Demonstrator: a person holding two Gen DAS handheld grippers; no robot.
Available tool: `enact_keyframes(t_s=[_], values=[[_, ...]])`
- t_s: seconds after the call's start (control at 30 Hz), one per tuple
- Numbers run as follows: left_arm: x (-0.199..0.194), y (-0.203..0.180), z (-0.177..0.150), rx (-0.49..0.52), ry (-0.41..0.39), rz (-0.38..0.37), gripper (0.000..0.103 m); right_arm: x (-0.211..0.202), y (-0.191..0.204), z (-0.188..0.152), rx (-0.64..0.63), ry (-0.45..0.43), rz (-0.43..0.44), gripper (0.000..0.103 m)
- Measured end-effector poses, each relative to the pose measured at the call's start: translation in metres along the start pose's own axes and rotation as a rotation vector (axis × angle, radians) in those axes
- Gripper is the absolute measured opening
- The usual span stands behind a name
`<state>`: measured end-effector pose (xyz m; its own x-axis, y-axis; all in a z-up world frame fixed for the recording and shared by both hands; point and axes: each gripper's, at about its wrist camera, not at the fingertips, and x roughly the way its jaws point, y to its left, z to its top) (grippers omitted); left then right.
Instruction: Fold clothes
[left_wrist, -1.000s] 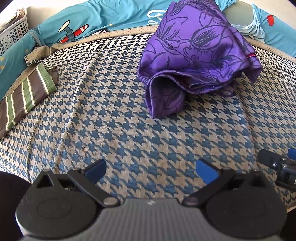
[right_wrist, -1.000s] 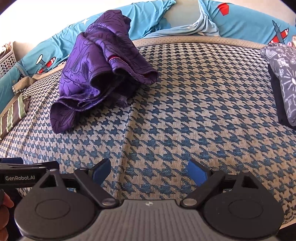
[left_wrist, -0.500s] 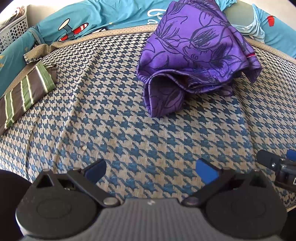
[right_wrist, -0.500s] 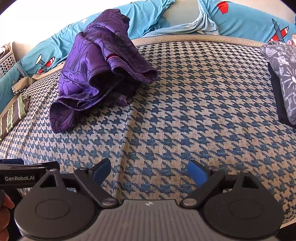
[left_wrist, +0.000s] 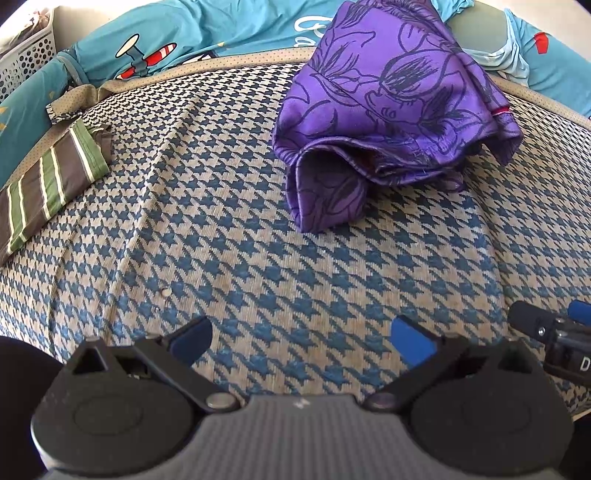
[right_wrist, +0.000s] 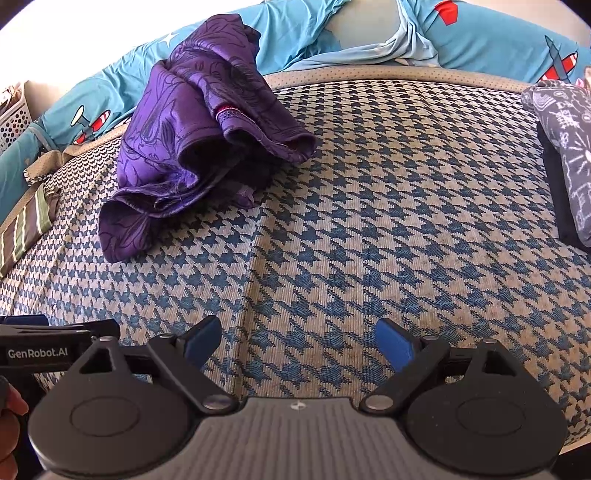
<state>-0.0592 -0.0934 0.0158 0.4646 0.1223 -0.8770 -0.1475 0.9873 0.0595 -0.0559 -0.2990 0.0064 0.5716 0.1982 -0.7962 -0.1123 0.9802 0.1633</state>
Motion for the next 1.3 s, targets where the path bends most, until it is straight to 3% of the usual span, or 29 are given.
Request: enact_keyframes(t_s=[1.3], values=[[0.0004,0.0002,-0.0035,0.002,0.007,0.000,0.103,0.0026,0.0003,0.0003,-0.010,0.017,0.005,0.090]])
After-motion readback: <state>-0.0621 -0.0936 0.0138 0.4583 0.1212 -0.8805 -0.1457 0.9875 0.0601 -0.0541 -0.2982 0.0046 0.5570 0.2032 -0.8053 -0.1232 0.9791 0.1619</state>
